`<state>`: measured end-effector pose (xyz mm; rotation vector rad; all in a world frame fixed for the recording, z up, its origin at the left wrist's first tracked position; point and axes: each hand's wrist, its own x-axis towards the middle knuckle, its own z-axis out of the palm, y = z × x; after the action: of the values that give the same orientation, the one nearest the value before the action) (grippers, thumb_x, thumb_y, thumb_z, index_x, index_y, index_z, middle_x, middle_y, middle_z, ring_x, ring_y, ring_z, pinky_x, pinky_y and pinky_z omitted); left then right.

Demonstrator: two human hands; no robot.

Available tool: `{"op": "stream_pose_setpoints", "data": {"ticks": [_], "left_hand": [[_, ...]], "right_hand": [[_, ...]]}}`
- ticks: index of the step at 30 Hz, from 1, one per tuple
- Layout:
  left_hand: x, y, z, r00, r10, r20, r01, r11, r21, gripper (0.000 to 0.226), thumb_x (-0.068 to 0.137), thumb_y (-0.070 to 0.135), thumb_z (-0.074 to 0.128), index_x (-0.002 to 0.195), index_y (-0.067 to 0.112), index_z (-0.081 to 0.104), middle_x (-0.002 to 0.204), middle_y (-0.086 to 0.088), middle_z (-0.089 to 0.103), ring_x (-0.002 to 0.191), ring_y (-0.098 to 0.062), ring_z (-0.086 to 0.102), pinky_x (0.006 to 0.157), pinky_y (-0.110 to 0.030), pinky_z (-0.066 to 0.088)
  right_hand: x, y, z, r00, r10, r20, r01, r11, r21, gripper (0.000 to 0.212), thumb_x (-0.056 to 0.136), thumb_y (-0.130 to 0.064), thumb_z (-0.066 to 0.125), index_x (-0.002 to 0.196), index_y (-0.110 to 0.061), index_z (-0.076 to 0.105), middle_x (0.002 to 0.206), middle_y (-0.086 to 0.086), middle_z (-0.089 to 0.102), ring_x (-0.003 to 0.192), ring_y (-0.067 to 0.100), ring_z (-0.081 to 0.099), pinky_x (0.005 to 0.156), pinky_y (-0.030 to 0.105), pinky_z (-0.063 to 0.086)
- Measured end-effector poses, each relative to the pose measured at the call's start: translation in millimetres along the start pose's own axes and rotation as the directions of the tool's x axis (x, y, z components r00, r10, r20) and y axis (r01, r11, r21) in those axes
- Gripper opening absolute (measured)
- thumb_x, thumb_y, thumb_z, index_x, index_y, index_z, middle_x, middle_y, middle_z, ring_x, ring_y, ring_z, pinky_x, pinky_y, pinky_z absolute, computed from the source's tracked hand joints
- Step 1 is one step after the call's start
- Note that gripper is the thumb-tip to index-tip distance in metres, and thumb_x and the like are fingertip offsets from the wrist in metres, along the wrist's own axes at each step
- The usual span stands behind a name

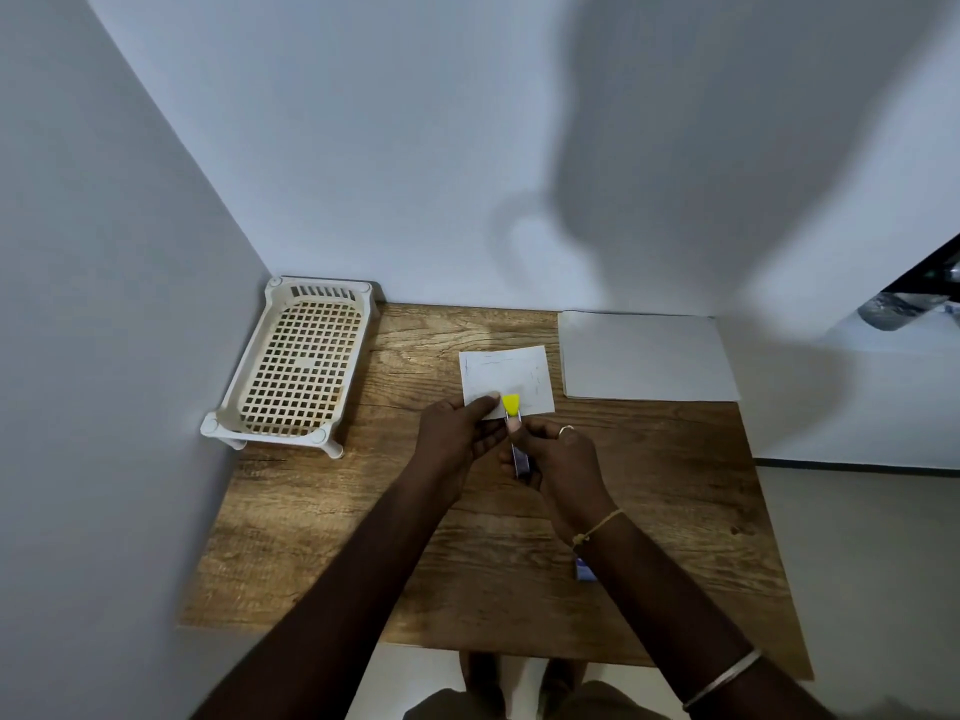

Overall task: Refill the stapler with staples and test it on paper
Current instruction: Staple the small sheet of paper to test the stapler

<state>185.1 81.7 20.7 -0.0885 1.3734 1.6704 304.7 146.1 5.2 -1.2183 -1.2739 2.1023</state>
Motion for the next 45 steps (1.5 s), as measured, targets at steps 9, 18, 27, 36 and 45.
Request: {"op": "stream_pose_setpoints", "data": {"ticks": [9,18,27,36,45], "left_hand": [[2,4,1,1.0,0.011,-0.007,-0.011,1.0,0.007,0.021,0.093,0.005,0.068,0.111,-0.006,0.07,0.104,-0.024,0.076,0.091,-0.032,0.076,0.082,-0.039,0.063],[-1,9,1,1.0,-0.018,-0.023,0.018,1.0,-0.023,0.029,0.091,0.005,0.07,0.117,-0.008,0.065,0.098,-0.022,0.077,0.081,-0.028,0.078,0.067,-0.034,0.063],[0,9,2,0.999,-0.031,-0.029,0.03,0.999,-0.018,0.032,0.09,0.005,0.072,0.118,-0.008,0.064,0.099,-0.022,0.077,0.088,-0.035,0.077,0.075,-0.039,0.065],[0,8,-1,0.999,-0.041,-0.03,0.041,0.999,0.008,0.022,0.091,0.007,0.071,0.111,-0.001,0.066,0.097,-0.021,0.078,0.083,-0.03,0.078,0.067,-0.032,0.064],[0,4,2,0.997,-0.067,-0.029,0.068,0.997,0.039,0.018,0.092,0.006,0.071,0.109,0.003,0.065,0.102,-0.02,0.077,0.094,-0.033,0.076,0.081,-0.037,0.064]], "right_hand": [[-2,-5,2,0.999,0.016,0.039,-0.018,0.999,0.044,0.043,0.077,-0.036,0.08,0.105,-0.004,0.075,0.088,0.021,0.076,0.071,0.026,0.073,0.065,0.034,0.058],[-9,-12,-3,0.997,-0.014,0.071,0.018,0.998,-0.056,0.022,0.086,-0.028,0.076,0.103,-0.014,0.077,0.09,0.007,0.078,0.076,0.014,0.074,0.067,0.031,0.06],[-13,-12,-18,0.989,-0.095,0.117,0.121,0.962,-0.244,0.022,0.088,-0.029,0.075,0.107,-0.019,0.077,0.094,0.0,0.079,0.084,0.013,0.074,0.067,0.029,0.058],[-6,9,-57,0.903,-0.375,0.208,0.353,0.376,-0.857,0.03,0.078,-0.027,0.08,0.107,-0.031,0.074,0.096,-0.01,0.067,0.089,0.008,0.063,0.073,0.027,0.051],[4,36,-83,0.885,-0.284,0.369,0.323,-0.198,-0.925,0.036,0.082,-0.024,0.076,0.117,-0.02,0.07,0.106,0.001,0.063,0.095,0.022,0.06,0.067,0.033,0.049]]}}
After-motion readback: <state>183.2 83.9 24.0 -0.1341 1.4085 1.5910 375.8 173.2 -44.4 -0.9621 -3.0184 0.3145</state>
